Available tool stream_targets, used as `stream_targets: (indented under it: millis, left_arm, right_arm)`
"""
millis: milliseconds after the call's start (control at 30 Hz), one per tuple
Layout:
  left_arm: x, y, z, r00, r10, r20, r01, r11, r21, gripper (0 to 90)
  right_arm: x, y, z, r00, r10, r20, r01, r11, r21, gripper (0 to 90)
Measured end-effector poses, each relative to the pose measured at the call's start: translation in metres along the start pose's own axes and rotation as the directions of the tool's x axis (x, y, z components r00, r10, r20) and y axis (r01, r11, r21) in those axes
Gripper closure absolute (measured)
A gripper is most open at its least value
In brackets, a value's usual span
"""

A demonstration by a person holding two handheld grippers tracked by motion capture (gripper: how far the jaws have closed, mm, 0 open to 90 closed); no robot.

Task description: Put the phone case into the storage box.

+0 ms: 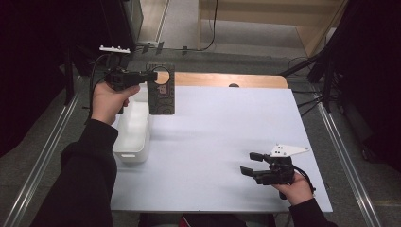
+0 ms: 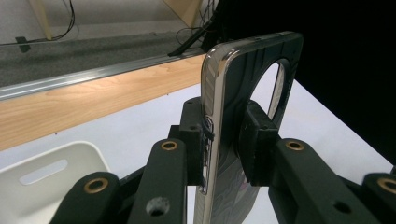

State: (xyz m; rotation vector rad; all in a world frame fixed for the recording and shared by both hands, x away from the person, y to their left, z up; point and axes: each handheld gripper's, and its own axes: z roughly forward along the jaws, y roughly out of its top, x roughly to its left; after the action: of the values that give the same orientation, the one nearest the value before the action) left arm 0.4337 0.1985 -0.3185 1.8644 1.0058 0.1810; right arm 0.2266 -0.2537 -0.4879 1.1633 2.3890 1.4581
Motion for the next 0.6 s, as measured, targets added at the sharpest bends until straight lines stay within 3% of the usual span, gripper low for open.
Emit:
stream_targets:
  millis: [600]
  left_arm:
    - [0.025,0.008,-0.016,0.9990,-0.028,-0.035,0.027,0.9987,-0.044,73.1]
  right_arm:
    - [0.002,0.000,0.001,1.0000,0.000,-0.008,0.000,1.000,0.002,27.1]
